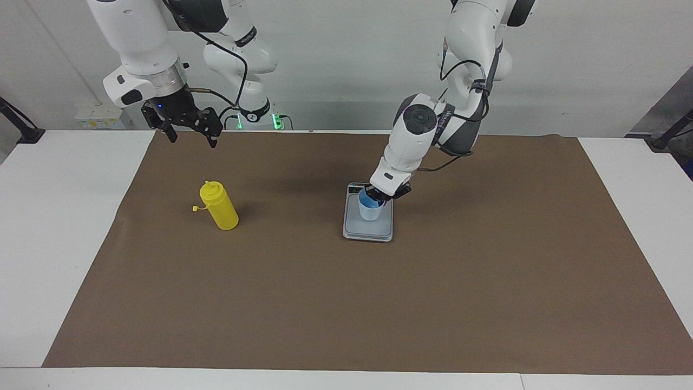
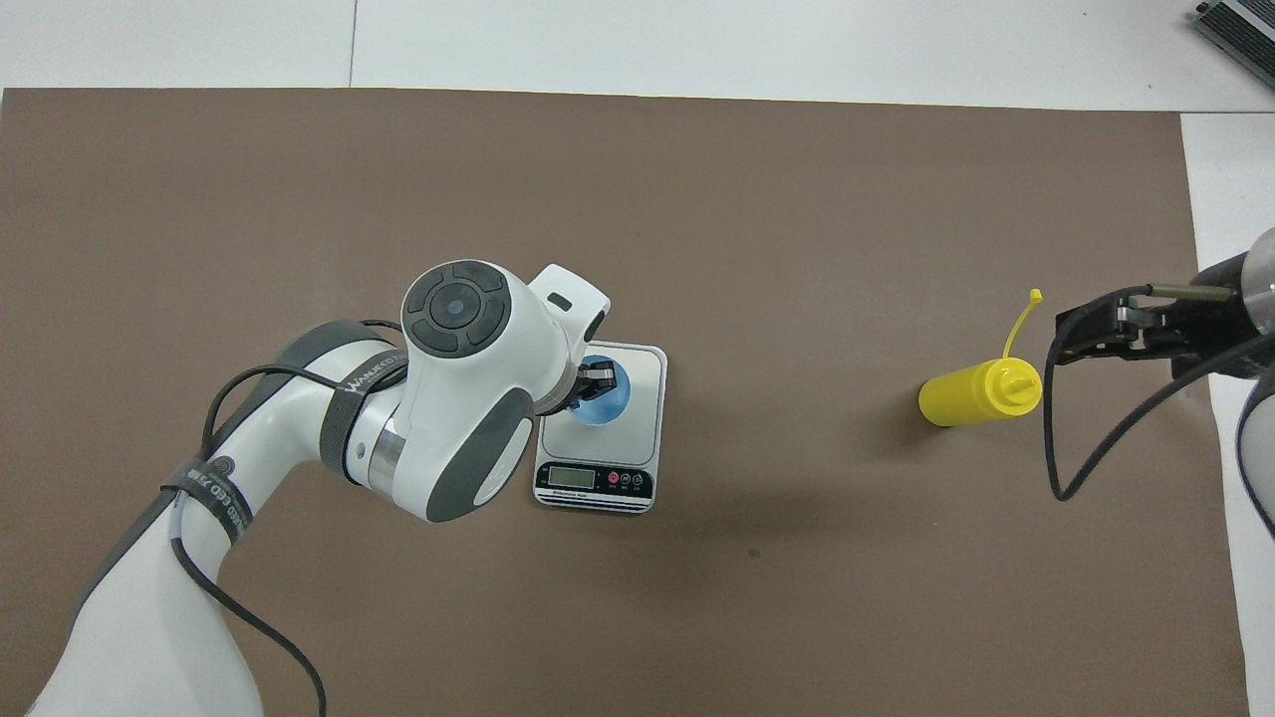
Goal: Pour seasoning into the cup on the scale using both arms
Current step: 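Lift the blue cup with the left gripper and set it on the scale, then open the left gripper and withdraw it from the cup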
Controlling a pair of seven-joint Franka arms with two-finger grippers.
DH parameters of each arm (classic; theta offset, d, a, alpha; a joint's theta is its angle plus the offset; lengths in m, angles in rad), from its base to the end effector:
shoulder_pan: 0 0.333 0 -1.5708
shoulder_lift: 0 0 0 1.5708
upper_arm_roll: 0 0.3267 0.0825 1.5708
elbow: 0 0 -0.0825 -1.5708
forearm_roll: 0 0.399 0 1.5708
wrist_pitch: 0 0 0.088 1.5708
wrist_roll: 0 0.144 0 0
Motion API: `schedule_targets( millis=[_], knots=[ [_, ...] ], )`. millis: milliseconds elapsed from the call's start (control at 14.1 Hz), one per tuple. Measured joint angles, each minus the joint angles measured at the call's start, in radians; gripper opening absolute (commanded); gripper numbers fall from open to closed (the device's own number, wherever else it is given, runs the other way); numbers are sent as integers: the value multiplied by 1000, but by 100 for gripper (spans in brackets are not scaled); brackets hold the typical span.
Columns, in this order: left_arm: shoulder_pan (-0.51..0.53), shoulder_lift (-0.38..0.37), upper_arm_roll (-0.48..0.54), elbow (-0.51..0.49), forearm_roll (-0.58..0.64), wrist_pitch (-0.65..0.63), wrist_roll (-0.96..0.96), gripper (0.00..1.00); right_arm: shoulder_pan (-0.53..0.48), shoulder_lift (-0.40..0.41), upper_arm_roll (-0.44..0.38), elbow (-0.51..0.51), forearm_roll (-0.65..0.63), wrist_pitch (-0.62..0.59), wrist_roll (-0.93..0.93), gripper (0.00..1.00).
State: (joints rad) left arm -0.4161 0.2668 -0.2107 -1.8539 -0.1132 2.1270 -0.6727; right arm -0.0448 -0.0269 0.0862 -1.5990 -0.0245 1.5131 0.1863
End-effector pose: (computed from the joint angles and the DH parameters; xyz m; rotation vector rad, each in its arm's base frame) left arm 0.5150 -0.3768 0.3492 3.0070 0.1698 -0.1253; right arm 0.5518 0.0198 0.5948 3.0988 -0.2261 -0.0865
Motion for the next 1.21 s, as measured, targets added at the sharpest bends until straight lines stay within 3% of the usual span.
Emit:
schedule_targets(
  millis=[142,354,425,496,780,993,1205],
  knots=[
    [-4,0,0,0,2,0,0,2,0,0,0,0,0,0,0,100],
    [-10,0,0,-2,12,0,0,52,0,0,0,0,0,0,0,100],
    [-11,0,0,-4,21,3,0,93,0,0,0,0,0,0,0,100],
    [-11,0,0,-8,26,10,0,100,0,0,0,0,0,0,0,100],
    [-8,-16,16,0,44,-13,-1,100,-15,0,-1,0,0,-6,0,100],
    [66,-101,32,24,80,-122,27,100,-17,0,-2,0,0,-24,0,100],
    [184,-198,36,27,87,-218,211,100,-17,0,-2,-1,0,-5,0,100]
  ],
)
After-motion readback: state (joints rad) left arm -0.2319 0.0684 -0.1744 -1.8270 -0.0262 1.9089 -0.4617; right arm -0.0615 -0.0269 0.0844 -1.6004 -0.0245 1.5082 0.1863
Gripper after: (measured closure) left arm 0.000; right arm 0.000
